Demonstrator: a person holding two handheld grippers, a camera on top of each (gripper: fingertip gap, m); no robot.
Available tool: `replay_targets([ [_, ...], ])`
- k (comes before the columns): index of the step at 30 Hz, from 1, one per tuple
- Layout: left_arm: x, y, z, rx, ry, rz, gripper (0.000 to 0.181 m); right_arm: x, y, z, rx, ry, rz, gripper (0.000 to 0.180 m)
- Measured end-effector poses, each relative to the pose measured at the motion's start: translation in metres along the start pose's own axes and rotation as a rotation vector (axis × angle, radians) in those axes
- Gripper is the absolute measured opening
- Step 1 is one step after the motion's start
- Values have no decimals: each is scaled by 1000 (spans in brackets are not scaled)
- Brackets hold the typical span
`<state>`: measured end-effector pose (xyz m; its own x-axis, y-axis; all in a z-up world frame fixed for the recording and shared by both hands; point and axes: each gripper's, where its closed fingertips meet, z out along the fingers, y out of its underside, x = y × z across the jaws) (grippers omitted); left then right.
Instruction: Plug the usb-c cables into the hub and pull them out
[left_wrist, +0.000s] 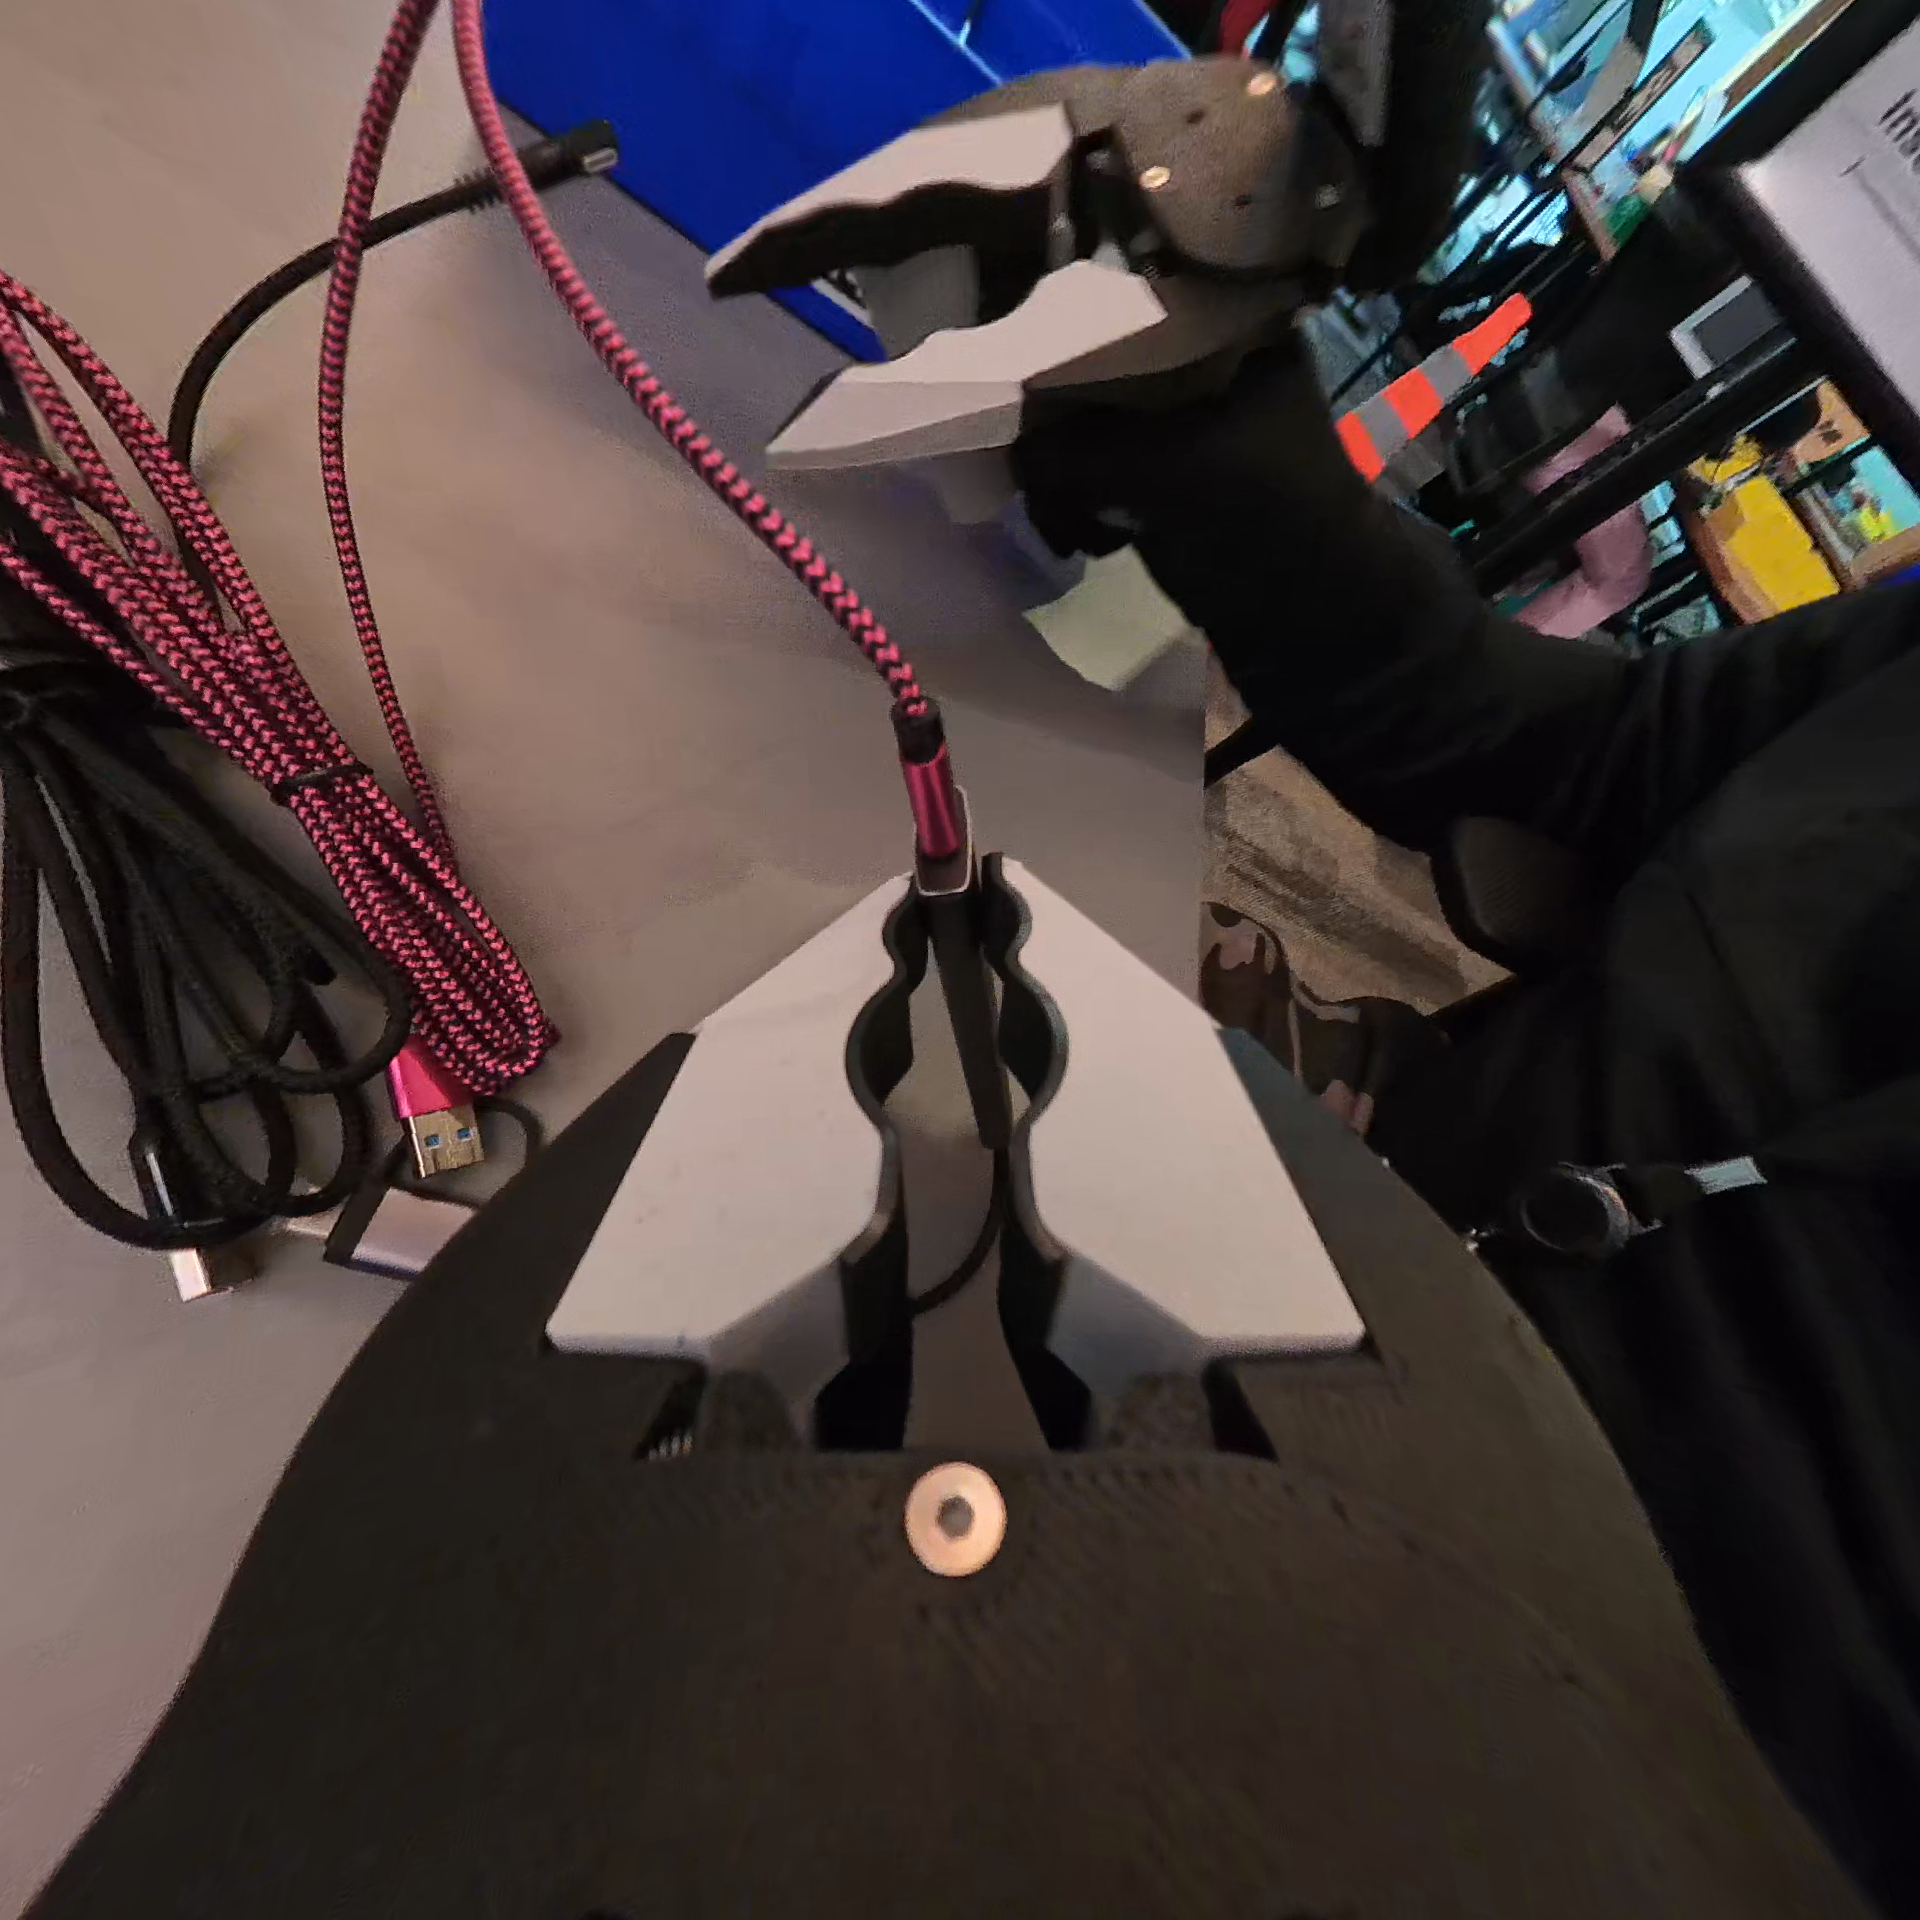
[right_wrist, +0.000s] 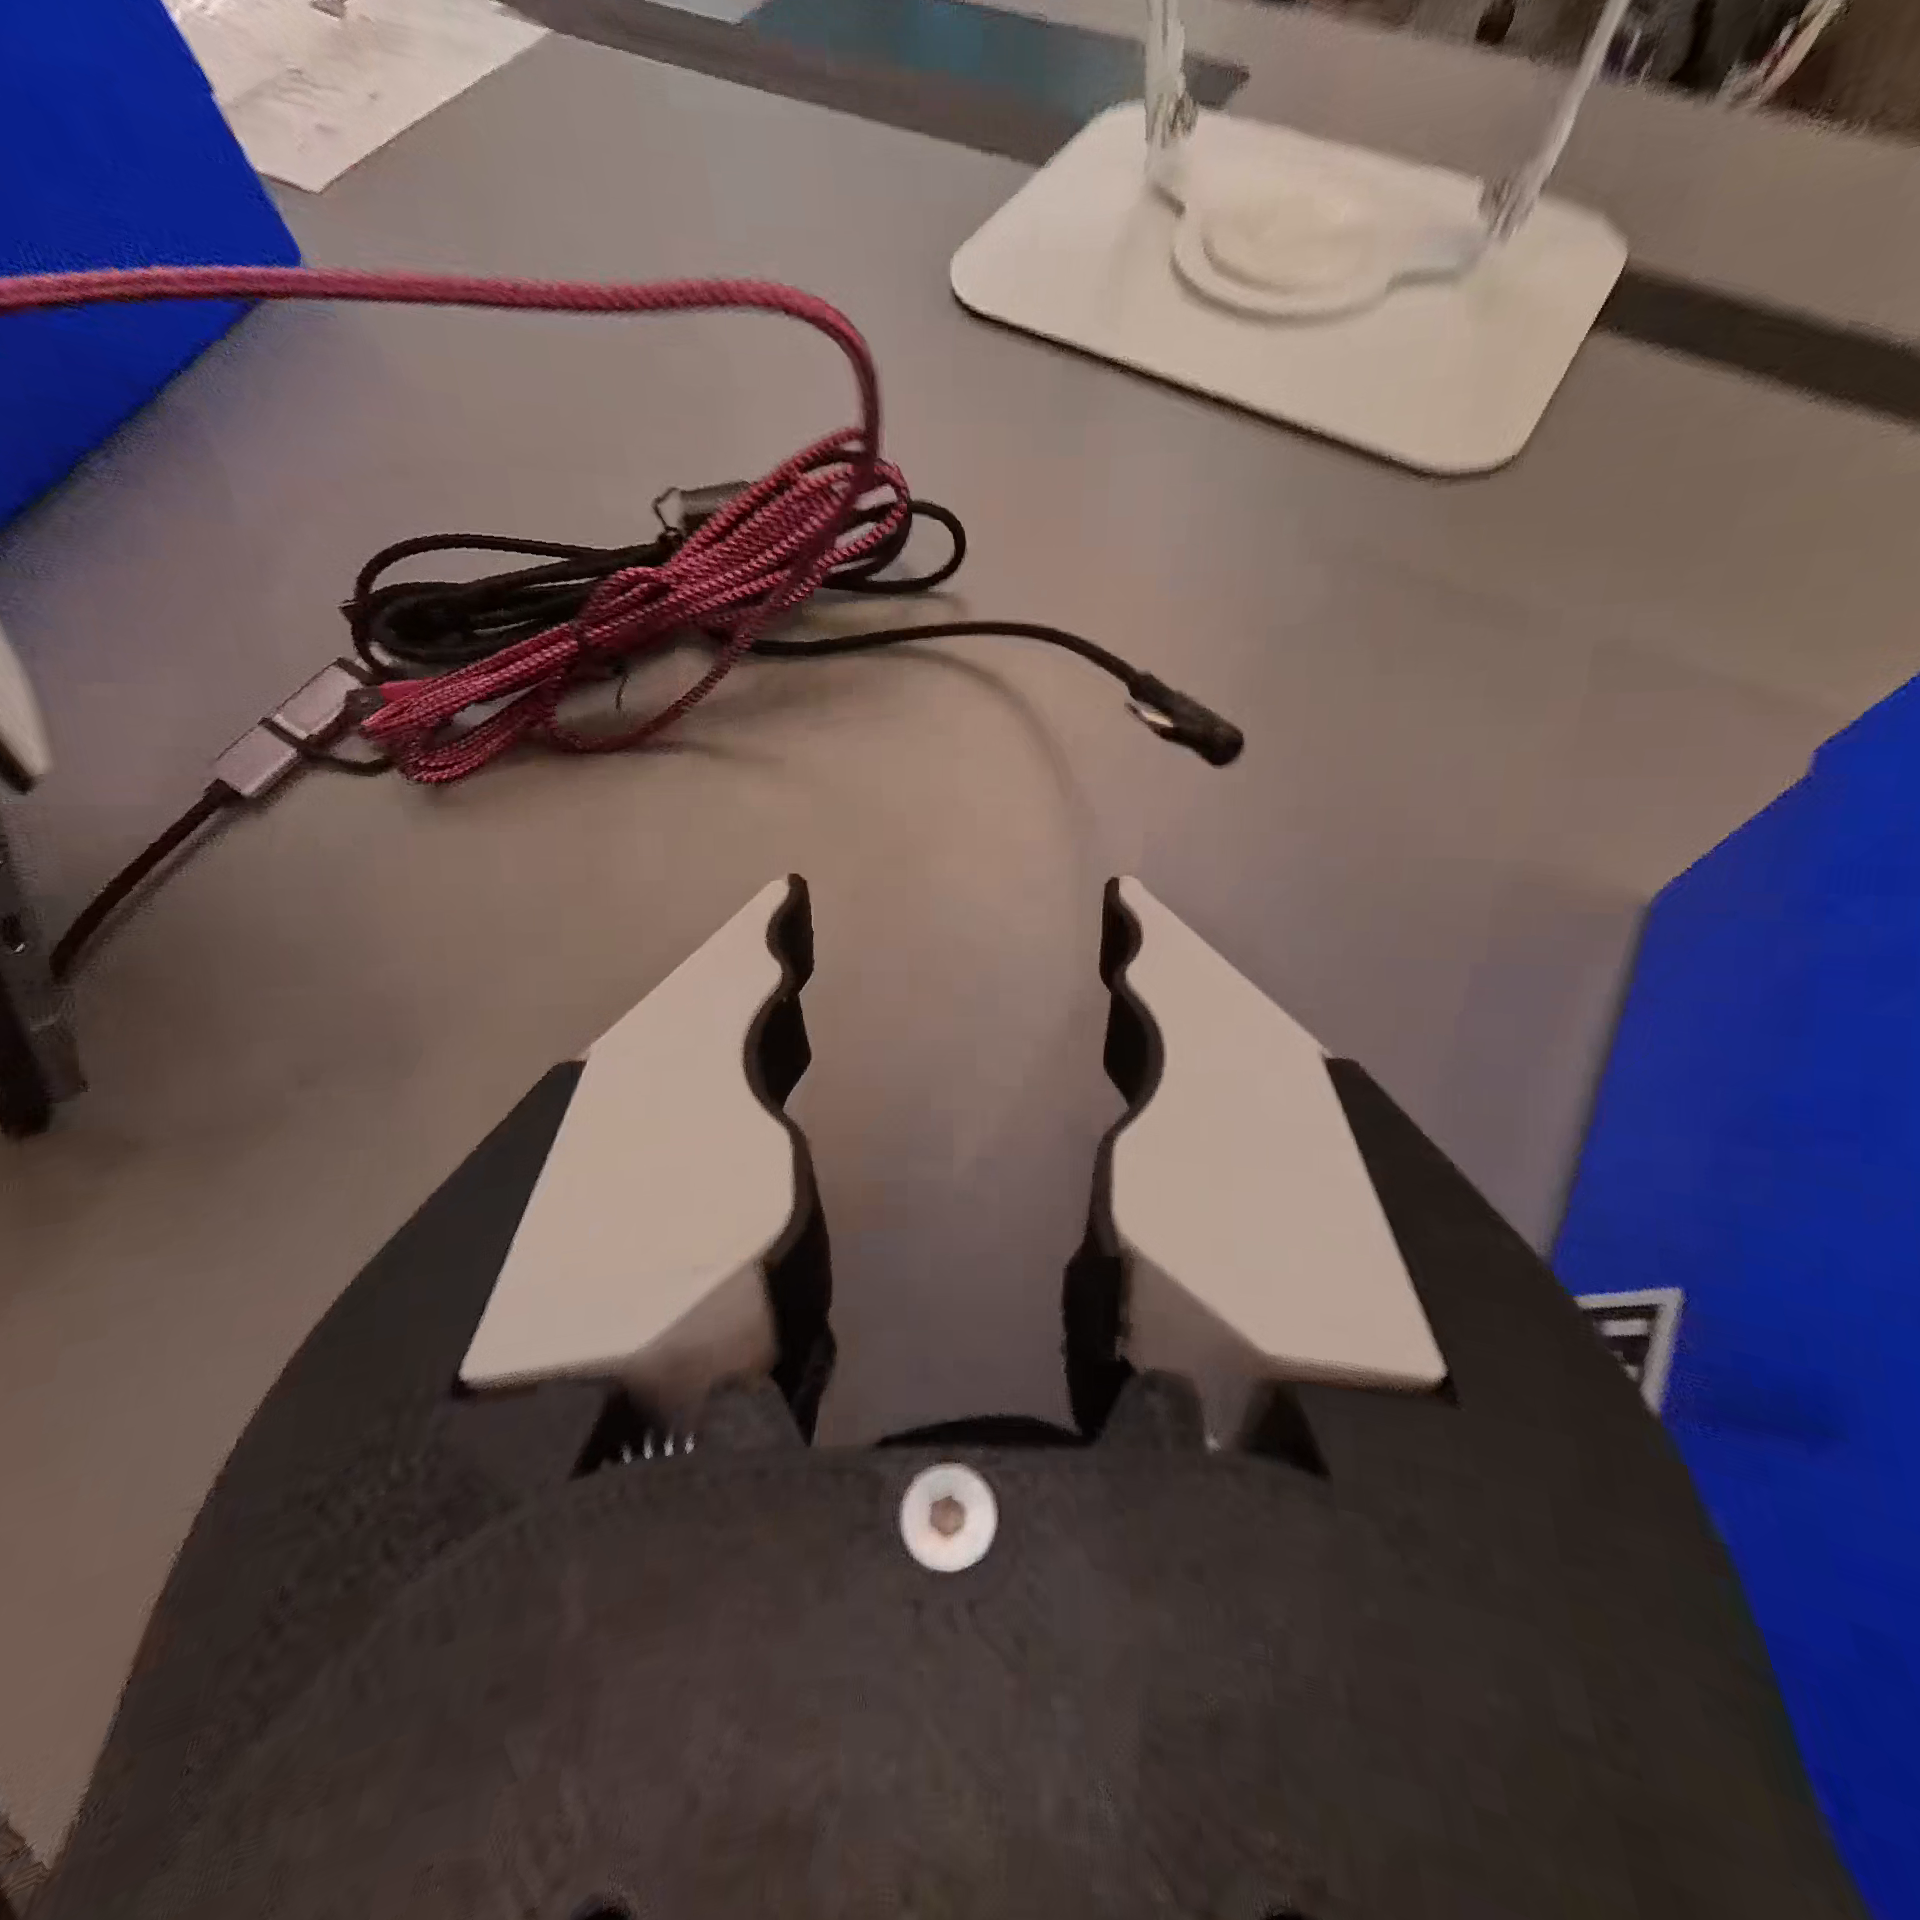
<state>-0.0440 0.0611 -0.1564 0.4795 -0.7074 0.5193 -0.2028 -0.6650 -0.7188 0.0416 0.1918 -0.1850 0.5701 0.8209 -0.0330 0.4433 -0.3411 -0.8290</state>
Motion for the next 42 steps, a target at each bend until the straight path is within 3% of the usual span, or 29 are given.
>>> replay_targets([
  [4, 2, -1, 3, -35, 15, 19, 9, -27, -21, -23, 51, -72, -128, 50],
  [6, 5, -1, 4, -56, 36, 26, 8, -54, -33, -33, 101, -225, -137, 39],
  [11, 14, 1, 6, -133, 82, 72, 8, -126, -47, -43, 135, -738, 47, 33],
  [15, 16, 0, 11, -165, 96, 100, 8, -154, -51, -31, 119, -923, 153, 32],
  [17, 18, 1, 13, -181, 109, 111, 8, -163, -55, -31, 137, -999, 177, 12],
  [18, 19, 2, 14, -185, 121, 116, 8, -163, -55, -29, 138, -1005, 176, 4],
  [23, 5, -11, 14, -120, 14, 120, 15, -150, -63, -20, 172, -961, 252, 3],
  [27, -20, -29, 11, 4, -292, 173, 55, -123, -73, -5, 255, -812, 408, 3],
  [29, -31, -31, 12, 30, -440, 174, 59, -117, -77, -1, 302, -772, 481, 3],
  [37, -59, -36, 14, 39, -793, 202, 44, -130, -83, 3, 369, -705, 502, 3],
  [40, -57, -39, 16, 48, -814, 212, 19, -128, -86, 2, 393, -661, 498, 2],
  [42, -59, -40, 14, 47, -857, 233, 17, -126, -87, 1, 402, -659, 503, 3],
])
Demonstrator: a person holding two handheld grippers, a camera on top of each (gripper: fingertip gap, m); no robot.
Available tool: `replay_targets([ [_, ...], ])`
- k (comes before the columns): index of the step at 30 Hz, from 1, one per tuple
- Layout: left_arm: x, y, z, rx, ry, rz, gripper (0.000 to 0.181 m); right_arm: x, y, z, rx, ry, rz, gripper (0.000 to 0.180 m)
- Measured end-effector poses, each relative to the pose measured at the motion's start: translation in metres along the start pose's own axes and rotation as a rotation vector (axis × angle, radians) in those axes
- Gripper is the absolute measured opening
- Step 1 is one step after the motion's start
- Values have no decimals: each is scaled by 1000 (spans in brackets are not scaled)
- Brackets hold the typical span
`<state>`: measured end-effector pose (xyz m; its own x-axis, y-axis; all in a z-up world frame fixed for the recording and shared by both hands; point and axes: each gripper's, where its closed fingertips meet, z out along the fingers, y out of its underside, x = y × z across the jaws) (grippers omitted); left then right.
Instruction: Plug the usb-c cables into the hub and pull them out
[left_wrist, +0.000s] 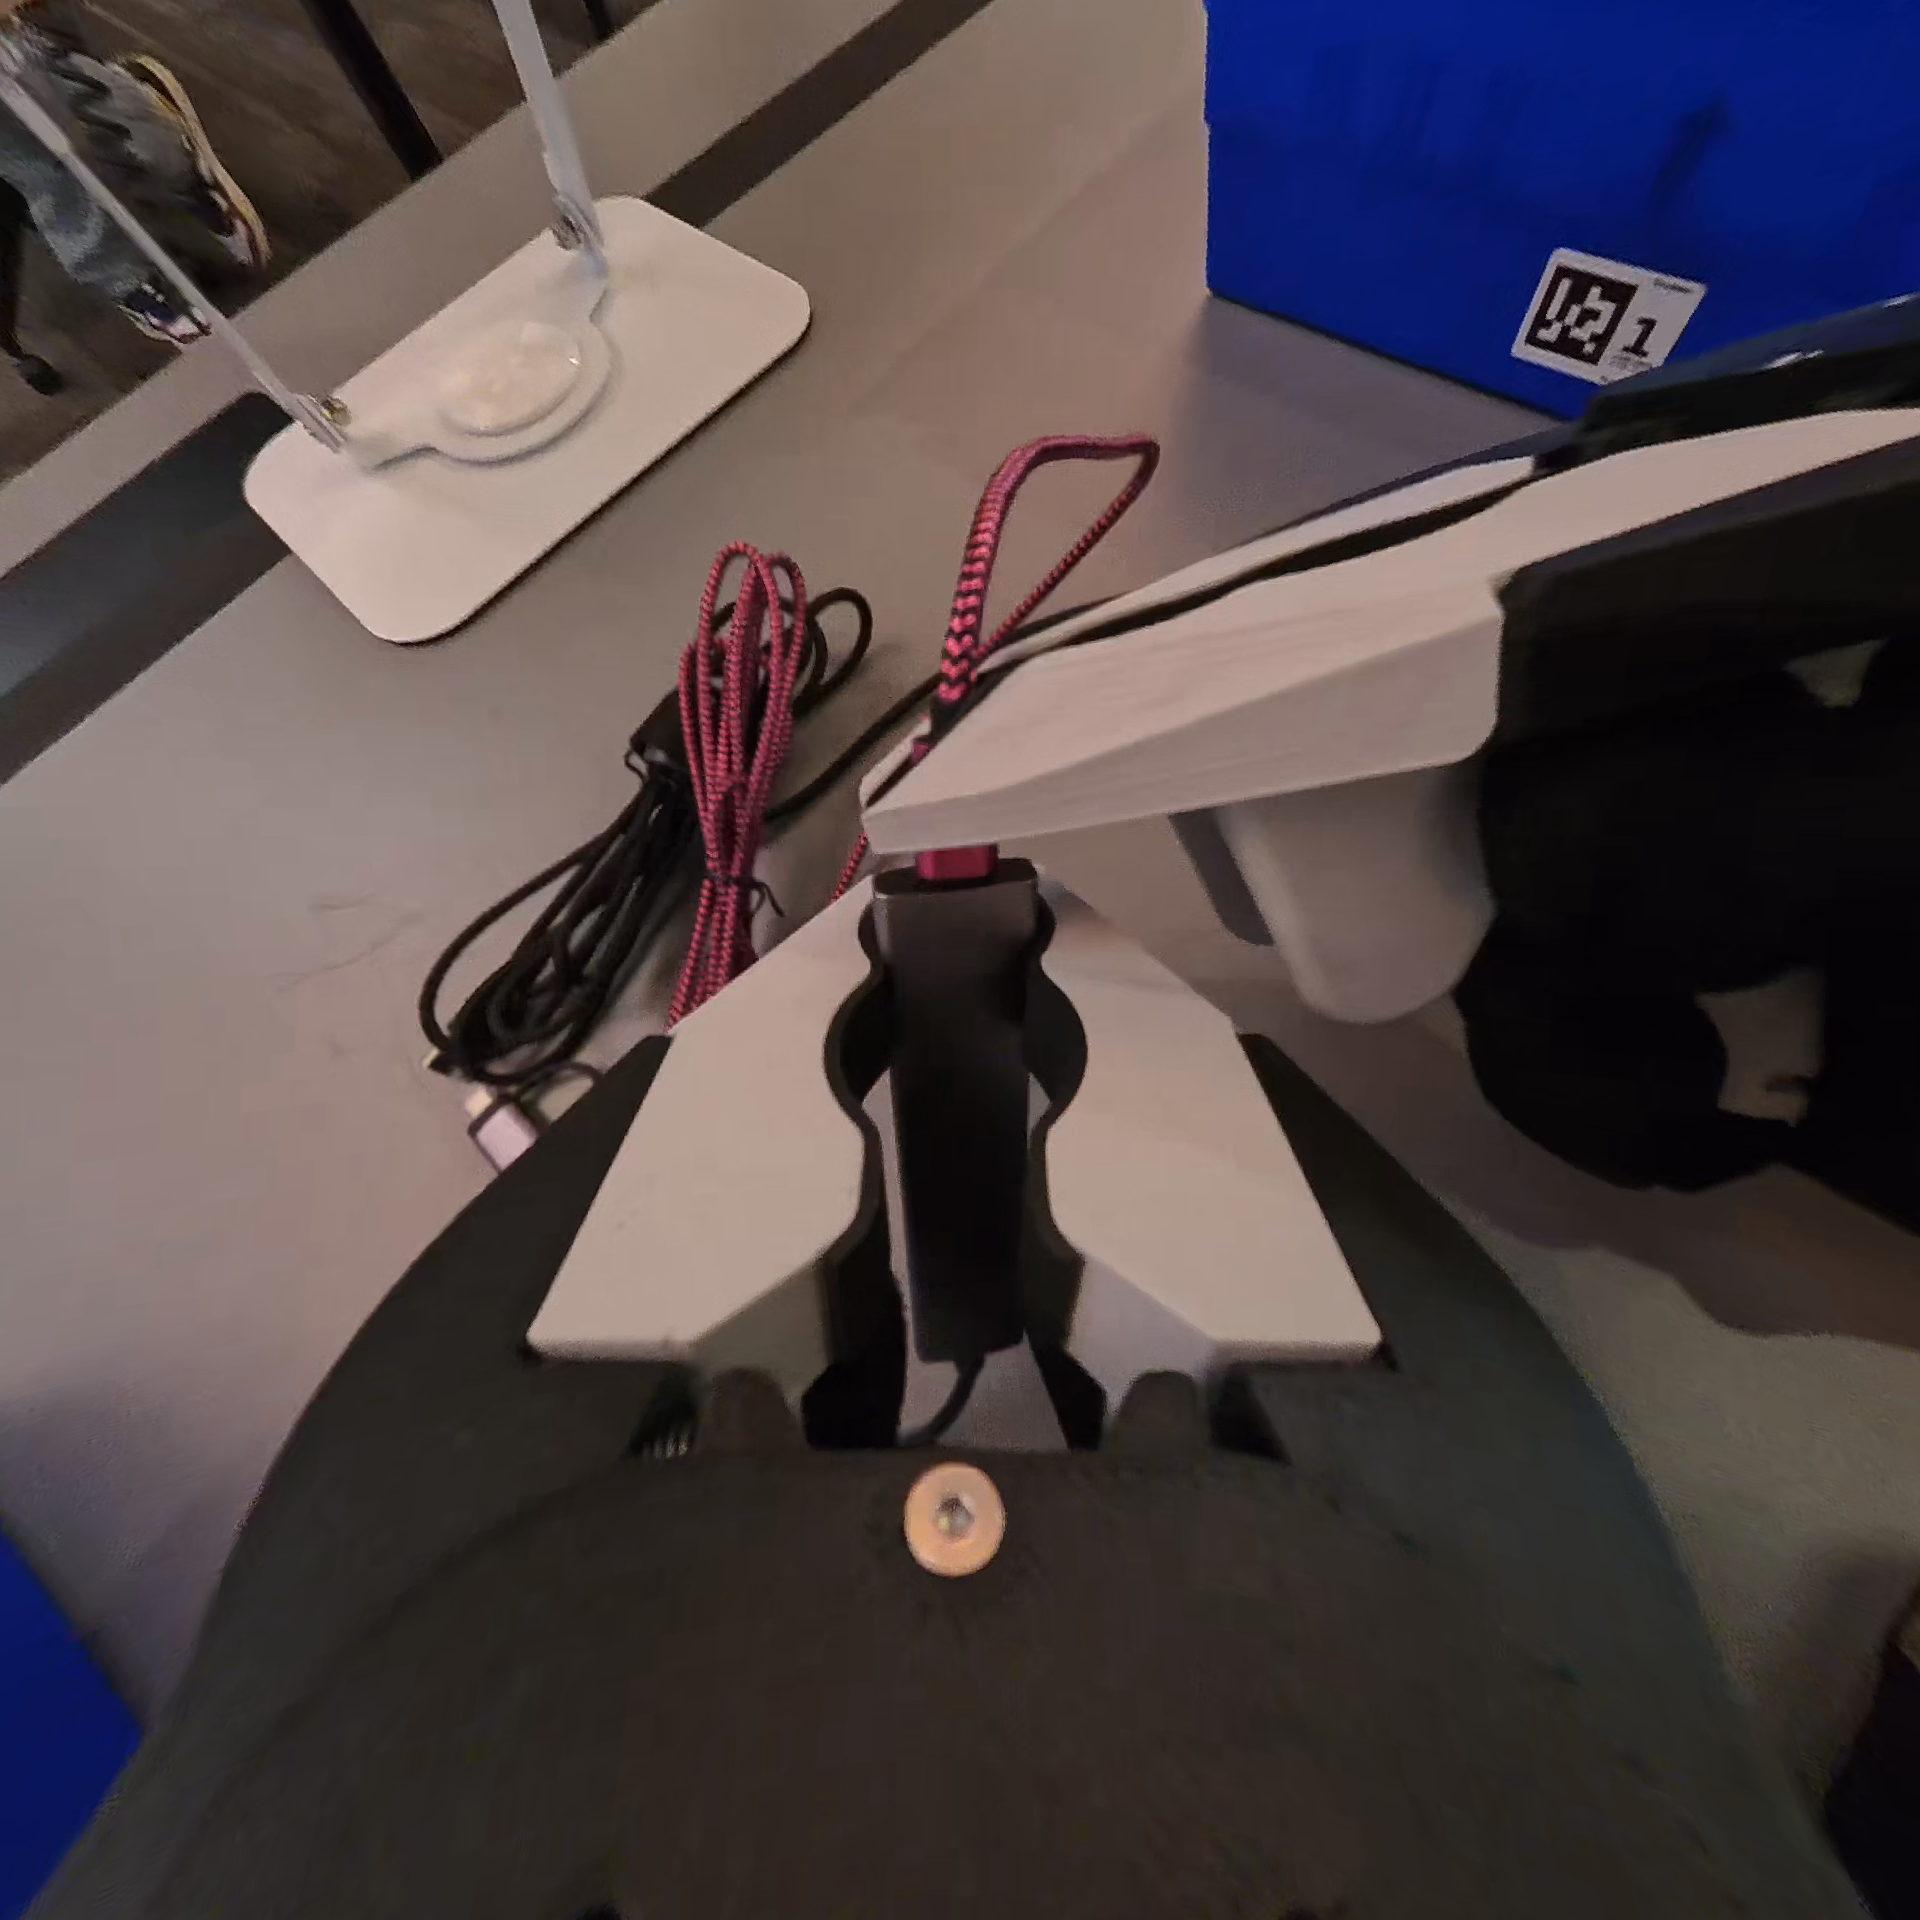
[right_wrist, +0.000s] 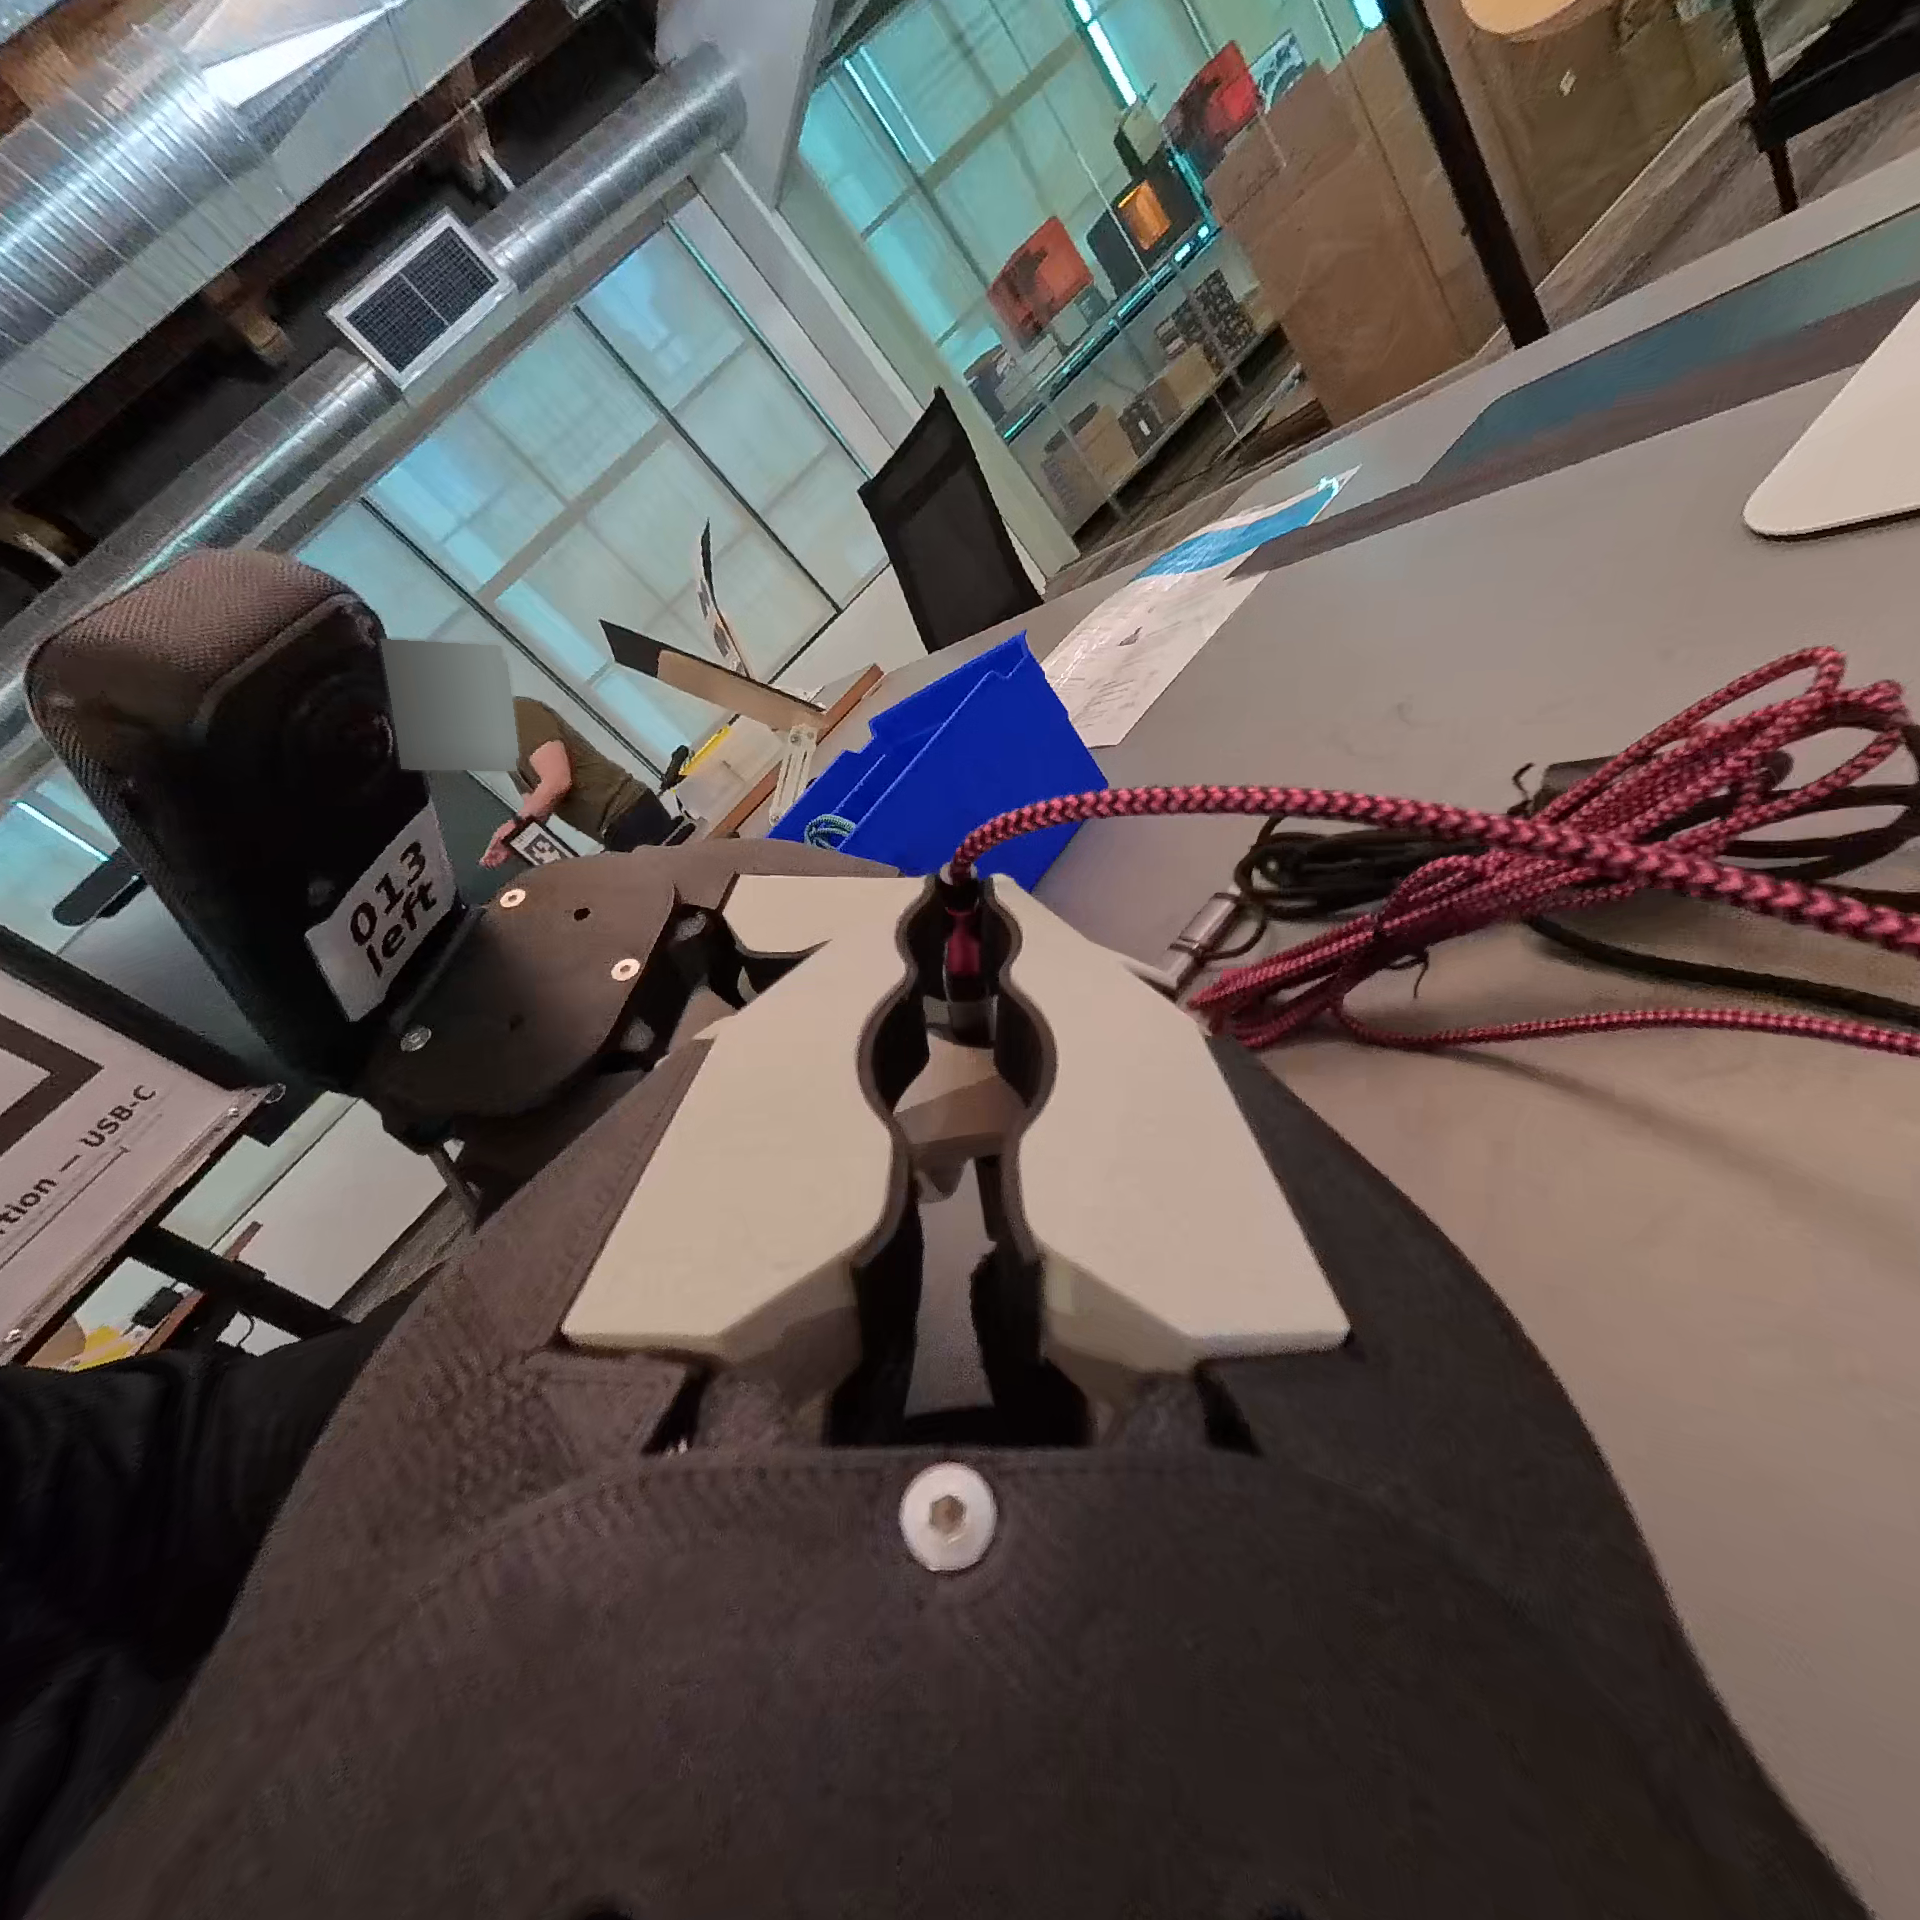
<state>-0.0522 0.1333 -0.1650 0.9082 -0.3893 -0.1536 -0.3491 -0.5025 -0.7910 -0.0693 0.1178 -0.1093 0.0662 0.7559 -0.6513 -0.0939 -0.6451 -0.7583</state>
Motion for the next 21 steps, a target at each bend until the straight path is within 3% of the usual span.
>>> replay_targets([
  [6, 2, 5, -5, -63, 115, 64, 17, -1, 6, -5, -65, -53, -13, 4],
  [8, 0, 9, -11, -122, 208, 63, 17, -1, 7, -13, -100, -39, -90, 15],
  [11, -7, 10, -26, -183, 310, 126, 17, -18, 17, -27, -212, -105, -182, 17],
  [15, -7, 24, -44, -317, 441, 280, 17, -36, 9, -37, -255, -94, -530, 22],
  [21, 7, 44, -63, -414, 651, 519, 17, -46, -2, -22, -351, -90, -954, 27],
])
